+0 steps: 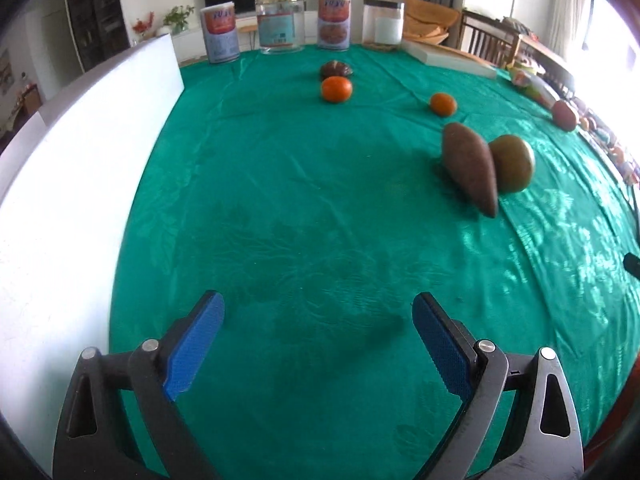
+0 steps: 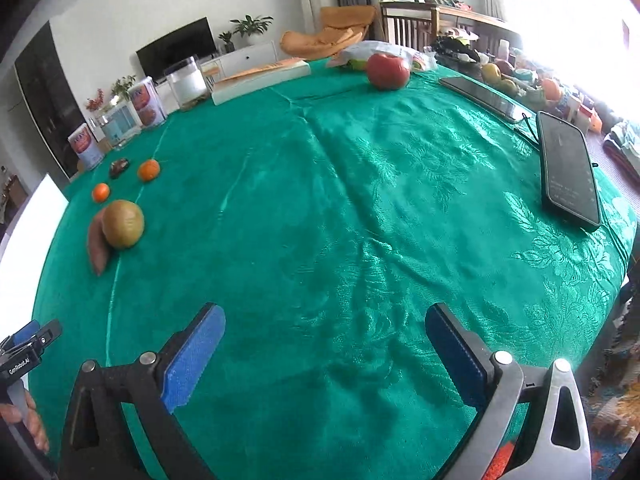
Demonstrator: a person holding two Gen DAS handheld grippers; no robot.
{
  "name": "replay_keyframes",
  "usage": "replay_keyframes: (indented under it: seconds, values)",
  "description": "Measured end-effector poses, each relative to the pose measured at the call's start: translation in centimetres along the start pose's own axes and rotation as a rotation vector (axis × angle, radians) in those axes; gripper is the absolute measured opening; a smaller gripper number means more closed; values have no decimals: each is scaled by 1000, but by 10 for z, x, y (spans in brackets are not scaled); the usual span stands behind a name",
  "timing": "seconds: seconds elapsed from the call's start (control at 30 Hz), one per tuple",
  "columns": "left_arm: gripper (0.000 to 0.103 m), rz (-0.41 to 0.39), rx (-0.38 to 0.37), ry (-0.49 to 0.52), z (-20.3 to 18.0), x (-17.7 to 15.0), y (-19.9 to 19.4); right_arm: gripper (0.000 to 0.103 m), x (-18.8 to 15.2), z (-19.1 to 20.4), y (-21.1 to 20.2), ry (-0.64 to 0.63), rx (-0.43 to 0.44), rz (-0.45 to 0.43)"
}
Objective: Organize fruits
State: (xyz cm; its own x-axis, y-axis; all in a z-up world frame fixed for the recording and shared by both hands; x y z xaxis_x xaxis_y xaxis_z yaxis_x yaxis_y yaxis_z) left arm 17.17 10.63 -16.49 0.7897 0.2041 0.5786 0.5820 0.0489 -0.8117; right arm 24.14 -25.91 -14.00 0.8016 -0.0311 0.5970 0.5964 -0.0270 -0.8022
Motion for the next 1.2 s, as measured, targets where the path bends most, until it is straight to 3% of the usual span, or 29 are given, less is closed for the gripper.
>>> replay_keyframes:
  seconds: [0.13,0.27,0.37,0.43,0.6,1.2]
  values:
    - [99,-24,0,-18,7,7,4,100,20,8,25,-69,-57,61]
    - [103,-15,1,-25,7,11,11,100,35,2,61,16,-94,146]
    - [103,-16,3,-25,6,12,14,103,54,-6,79,77,-191,118]
    - [103,-16,3,-25,6,12,13,103,69,-2,87,103,-207,86]
    - [103,-16,3,-25,6,12,14,103,97,20,103,53,-180,24]
    - [103,-17,3,-25,6,12,14,103,97,21,102,54,-176,22]
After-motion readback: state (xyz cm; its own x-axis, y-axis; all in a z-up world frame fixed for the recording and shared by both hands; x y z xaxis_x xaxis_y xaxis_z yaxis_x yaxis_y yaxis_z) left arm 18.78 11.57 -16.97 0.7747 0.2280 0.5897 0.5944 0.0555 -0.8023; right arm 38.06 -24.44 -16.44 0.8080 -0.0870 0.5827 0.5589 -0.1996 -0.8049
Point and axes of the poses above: each gripper's, at about its wrist camera, not at the fingertips, and y roughly the way its jaws point, z to its left, x to its top, the point moved 10 cm from there along y, roughly the way its jaws point, and after that the axes turned 6 degrees about -x, right-handed, at the moved point
